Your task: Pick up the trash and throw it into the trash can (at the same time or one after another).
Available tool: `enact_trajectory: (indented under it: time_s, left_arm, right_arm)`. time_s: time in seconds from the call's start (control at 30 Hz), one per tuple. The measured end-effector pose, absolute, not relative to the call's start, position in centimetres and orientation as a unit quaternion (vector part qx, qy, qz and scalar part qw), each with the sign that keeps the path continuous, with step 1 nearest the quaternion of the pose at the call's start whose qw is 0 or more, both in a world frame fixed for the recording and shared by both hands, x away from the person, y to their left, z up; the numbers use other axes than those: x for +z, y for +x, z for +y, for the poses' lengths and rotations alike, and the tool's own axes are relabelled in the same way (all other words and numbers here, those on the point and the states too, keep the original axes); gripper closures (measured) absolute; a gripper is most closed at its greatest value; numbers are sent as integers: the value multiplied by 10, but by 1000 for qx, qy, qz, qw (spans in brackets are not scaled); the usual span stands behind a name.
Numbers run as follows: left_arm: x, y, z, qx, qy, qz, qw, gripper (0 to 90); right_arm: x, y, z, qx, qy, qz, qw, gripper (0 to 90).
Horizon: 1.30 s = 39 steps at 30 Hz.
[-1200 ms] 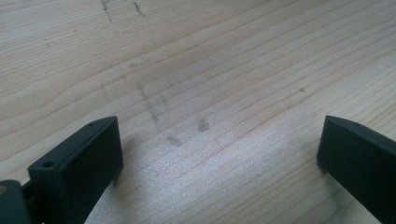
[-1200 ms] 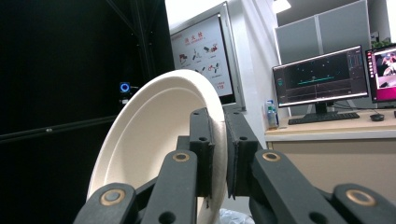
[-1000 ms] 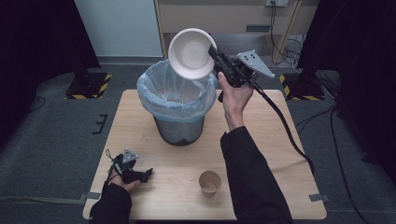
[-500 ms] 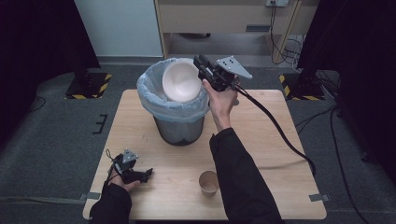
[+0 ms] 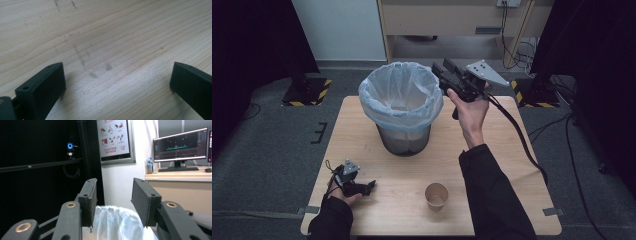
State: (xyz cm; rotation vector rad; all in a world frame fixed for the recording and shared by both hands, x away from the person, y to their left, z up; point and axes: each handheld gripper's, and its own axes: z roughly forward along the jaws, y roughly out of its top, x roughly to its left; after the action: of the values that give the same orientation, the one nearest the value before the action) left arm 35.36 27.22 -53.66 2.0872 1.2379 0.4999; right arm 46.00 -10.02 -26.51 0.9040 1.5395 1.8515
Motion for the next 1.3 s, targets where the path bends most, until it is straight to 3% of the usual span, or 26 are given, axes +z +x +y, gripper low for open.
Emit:
enact_trajectory:
  time_s: [0.4,0.8,1.3]
  left_arm:
    - [-537,353,272,190,797,472,325,0]
    - [-537,353,272,191,796,474,325,0]
    - [-537,353,272,191,796,474,325,0]
  right_arm:
    - [-291,413,-142,658,324,631,252,472]
    - [-355,365,-168,624,319,687,193,413]
    - [-424,338,-156,550,328,759,119,448]
